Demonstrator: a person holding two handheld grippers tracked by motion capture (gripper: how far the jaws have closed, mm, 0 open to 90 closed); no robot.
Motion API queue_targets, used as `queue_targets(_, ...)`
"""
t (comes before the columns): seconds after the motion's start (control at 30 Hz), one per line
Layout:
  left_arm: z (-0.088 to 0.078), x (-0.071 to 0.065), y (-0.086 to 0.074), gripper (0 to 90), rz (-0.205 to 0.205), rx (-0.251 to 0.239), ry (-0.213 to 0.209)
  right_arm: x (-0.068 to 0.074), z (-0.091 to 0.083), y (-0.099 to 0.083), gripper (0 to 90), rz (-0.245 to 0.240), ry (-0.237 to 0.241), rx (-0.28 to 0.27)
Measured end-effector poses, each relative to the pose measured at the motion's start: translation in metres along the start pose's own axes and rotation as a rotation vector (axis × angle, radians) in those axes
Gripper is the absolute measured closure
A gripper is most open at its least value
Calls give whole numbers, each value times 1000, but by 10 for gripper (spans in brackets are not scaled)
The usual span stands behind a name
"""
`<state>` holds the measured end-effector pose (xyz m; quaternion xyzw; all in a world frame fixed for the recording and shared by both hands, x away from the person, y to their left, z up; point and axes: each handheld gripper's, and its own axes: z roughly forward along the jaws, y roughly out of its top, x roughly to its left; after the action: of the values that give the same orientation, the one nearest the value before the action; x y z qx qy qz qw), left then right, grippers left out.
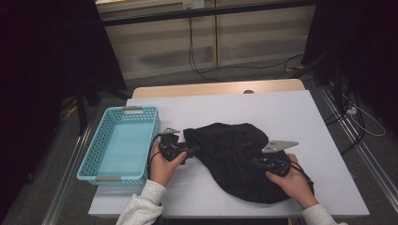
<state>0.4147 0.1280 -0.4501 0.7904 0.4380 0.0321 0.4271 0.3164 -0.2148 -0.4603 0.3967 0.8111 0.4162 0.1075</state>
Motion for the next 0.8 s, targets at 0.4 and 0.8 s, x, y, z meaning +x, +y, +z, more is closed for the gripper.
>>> queue_targets(0.4, 13, 2, -3, 431, 11, 18, 23, 11, 3, 0, 629, -22, 58, -36)
queue_targets(0.8, 17, 4, 1, 718, -26, 77, -22, -31, -4, 31, 399, 73, -149, -122)
